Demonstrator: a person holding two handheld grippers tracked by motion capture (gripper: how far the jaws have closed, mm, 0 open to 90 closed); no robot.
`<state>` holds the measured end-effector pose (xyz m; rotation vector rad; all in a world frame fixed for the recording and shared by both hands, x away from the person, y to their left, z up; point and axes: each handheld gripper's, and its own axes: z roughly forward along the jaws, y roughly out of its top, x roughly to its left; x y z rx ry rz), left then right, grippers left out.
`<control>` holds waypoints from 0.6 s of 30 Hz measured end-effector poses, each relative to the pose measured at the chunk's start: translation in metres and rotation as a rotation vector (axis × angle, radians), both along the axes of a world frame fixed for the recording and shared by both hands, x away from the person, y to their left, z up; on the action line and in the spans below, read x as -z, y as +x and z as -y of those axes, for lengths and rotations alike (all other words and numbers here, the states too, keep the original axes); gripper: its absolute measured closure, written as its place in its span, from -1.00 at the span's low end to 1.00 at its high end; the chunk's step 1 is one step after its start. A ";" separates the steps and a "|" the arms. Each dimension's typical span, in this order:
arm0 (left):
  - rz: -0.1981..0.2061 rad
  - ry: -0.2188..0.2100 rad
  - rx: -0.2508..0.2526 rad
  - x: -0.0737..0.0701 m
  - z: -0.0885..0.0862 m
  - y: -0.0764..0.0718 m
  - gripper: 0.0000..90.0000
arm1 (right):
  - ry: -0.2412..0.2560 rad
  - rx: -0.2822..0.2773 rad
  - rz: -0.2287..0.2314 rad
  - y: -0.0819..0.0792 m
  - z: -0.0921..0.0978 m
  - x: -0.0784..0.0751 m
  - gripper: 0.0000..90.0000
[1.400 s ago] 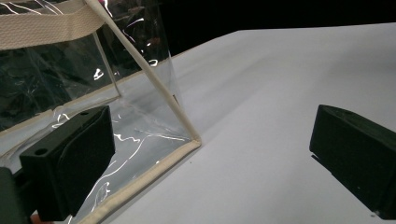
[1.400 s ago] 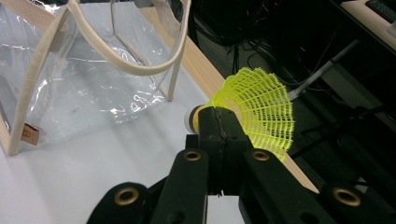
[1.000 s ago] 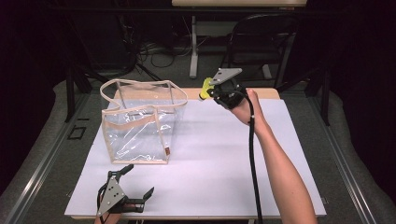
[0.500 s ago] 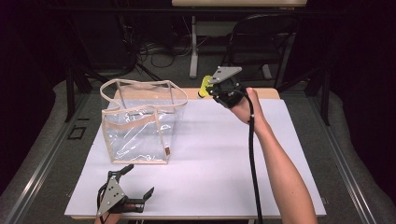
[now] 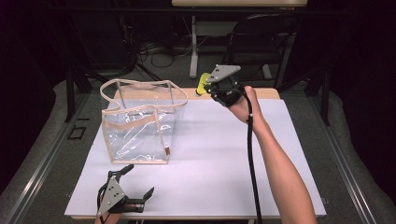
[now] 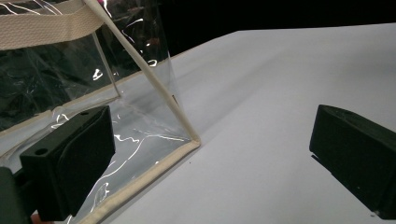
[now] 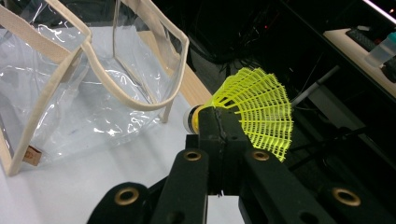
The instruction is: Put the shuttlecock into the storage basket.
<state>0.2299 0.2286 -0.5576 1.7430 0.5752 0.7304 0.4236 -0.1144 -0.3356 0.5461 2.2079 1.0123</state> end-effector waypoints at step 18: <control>0.000 0.000 0.000 0.000 0.000 0.000 -1.00 | -0.001 -0.021 0.042 -0.007 -0.010 -0.010 1.00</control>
